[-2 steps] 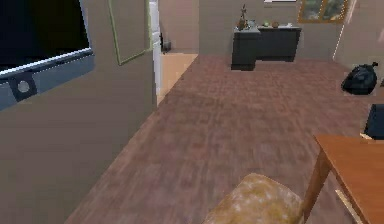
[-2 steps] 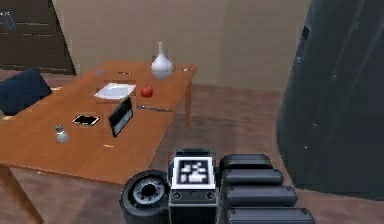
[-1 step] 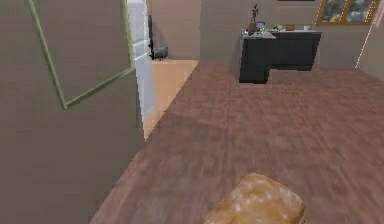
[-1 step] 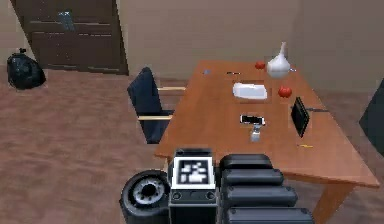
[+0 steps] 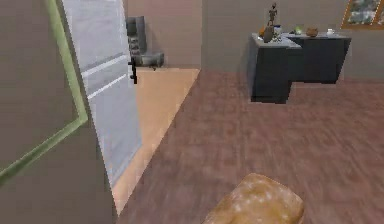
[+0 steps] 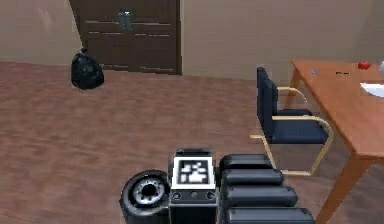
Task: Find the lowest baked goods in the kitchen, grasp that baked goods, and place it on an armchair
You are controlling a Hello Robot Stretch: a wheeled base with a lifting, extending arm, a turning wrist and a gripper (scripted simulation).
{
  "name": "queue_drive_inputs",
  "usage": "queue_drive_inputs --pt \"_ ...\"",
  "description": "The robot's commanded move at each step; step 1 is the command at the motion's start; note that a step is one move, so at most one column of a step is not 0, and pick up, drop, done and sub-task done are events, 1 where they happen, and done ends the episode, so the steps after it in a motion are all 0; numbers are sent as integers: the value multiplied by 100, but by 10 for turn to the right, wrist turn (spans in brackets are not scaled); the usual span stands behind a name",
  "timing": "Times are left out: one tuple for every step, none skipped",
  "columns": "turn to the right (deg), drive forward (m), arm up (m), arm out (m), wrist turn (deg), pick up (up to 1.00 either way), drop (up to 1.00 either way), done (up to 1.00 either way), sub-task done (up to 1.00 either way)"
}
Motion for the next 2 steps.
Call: queue_drive_inputs --pt "0 100 0 0 0 0 0 0 0" --pt "30 0 0 0 0 0 0 0 0"
